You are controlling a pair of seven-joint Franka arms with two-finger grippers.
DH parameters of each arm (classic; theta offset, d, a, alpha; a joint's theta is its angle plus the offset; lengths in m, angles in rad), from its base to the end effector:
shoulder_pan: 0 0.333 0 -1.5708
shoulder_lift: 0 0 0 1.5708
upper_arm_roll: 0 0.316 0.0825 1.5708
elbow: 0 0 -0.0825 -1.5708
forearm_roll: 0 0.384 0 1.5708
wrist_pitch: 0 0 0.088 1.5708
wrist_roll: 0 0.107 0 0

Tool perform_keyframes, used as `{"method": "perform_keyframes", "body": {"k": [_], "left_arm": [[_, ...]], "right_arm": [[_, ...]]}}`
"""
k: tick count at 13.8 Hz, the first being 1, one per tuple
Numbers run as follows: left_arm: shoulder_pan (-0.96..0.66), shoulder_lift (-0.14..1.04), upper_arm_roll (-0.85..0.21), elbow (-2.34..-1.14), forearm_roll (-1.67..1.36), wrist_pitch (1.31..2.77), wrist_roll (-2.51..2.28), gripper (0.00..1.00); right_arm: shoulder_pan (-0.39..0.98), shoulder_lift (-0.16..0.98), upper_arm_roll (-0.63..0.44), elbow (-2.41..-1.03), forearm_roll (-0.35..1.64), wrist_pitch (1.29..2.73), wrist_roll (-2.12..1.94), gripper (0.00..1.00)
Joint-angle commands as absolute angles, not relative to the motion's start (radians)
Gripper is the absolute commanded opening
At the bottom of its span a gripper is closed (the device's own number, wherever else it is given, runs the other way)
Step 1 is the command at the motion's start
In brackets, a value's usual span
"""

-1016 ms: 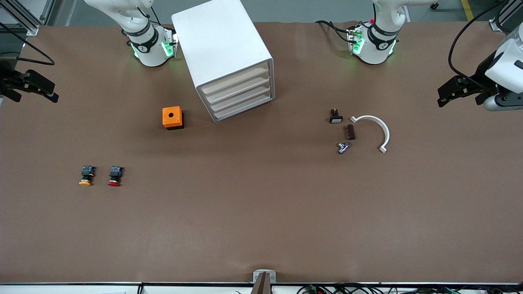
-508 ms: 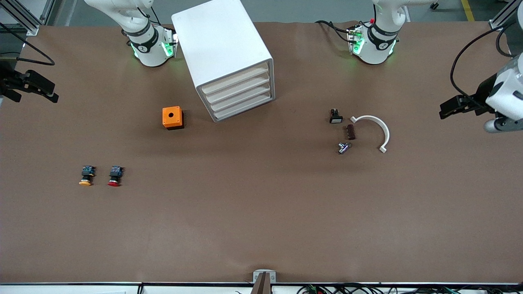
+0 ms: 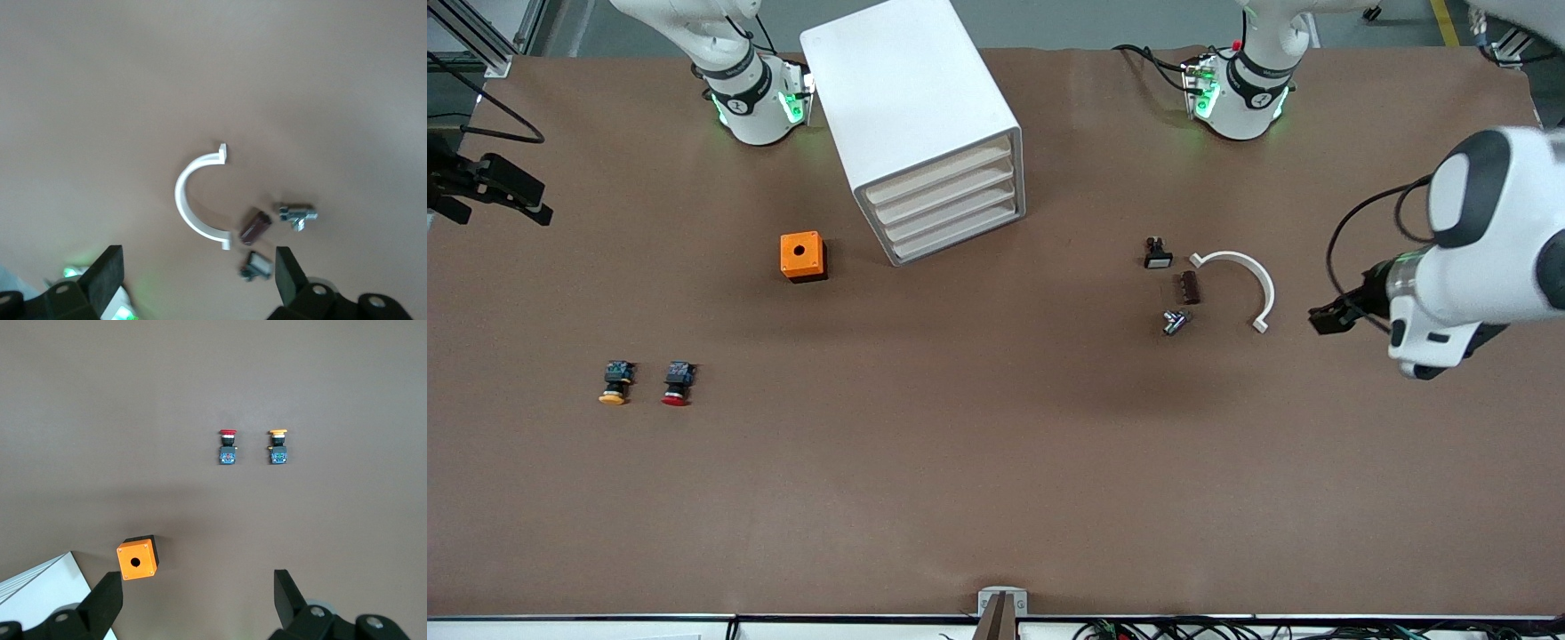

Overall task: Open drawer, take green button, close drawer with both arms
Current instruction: 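Reach the left gripper to the handle of the white drawer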

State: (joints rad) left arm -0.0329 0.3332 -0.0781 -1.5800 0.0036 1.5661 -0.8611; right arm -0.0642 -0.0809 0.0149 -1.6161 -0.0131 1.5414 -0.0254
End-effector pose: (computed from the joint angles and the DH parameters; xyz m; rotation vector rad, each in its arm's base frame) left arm 0.6138 -0.0630 0.4234 -2.7572 -1.0842 0.4736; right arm 0.5255 -0.0270 0.6443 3.1268 -0.0381 0.0088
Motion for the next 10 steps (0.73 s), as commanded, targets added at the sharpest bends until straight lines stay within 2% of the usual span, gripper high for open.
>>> {"method": "perform_keyframes", "body": {"k": [1,6,10], "left_arm": [[-0.092,0.441,-0.078,-1.516,-0.060,1.539,-1.233,1.00],[-0.115,0.593,-0.078,-1.519,-0.481,1.539,-1.524,1.00],[-0.270,0.707,-0.080,-1.490,-0.626,1.546,-1.840,1.00]], "right_arm": [[-0.072,-0.063,0.018,-1.583,0.000,1.537,-0.028,1.00],[-0.064,-0.019,0.023,-1.517,0.002,1.537,-0.018,1.00],[-0.064,-0.012,0.026,-1.505,0.000,1.539,-0.018,1.00]]}}
